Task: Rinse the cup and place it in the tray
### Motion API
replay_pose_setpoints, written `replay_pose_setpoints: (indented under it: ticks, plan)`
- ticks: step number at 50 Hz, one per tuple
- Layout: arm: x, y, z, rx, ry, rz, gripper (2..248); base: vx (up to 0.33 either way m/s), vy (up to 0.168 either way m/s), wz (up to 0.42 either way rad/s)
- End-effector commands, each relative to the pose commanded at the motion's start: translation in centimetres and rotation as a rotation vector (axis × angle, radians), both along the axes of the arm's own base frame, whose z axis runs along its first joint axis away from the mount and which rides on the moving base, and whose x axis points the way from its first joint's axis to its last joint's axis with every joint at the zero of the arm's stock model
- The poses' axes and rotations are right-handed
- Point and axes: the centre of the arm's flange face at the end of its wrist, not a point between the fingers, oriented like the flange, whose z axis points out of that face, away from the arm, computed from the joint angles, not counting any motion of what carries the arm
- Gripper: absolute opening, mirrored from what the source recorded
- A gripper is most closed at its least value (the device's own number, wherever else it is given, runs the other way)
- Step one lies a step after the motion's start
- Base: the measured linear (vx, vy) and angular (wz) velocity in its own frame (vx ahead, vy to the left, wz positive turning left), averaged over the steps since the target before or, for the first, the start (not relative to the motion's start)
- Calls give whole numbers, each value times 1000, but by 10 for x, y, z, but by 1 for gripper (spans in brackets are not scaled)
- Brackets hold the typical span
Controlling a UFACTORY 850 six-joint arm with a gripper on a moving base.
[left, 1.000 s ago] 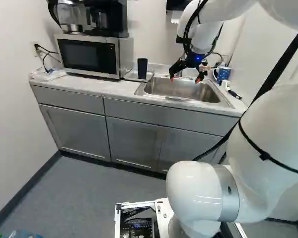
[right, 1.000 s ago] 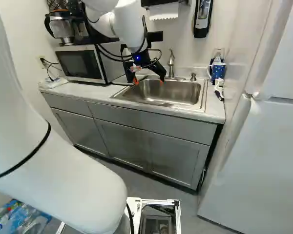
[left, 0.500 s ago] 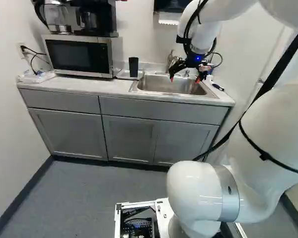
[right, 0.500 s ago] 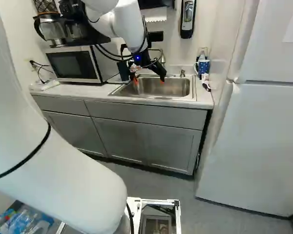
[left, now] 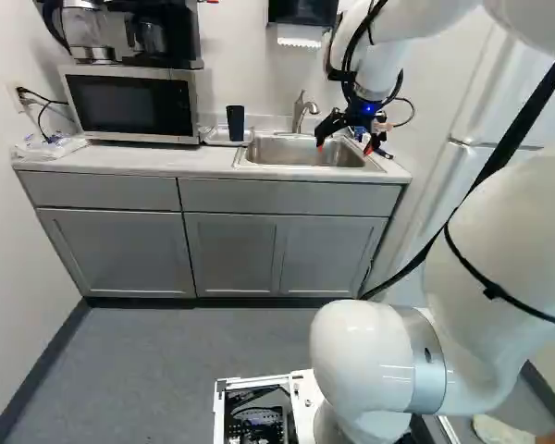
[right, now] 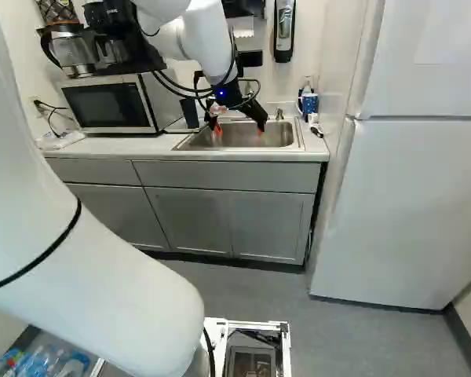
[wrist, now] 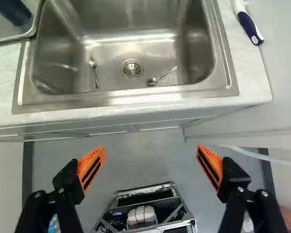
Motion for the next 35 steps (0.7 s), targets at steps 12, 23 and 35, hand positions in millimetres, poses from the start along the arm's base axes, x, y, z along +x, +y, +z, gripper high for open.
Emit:
replay_pose_setpoints:
  ticks: [12, 23, 35]
  plan:
    - [0, 0, 0, 0, 0, 0, 247, -109, 52, -158]
    - [0, 0, 0, 0, 0, 0, 247, -102, 62, -15]
    - [0, 0, 0, 0, 0, 0, 247, -51, 30, 1]
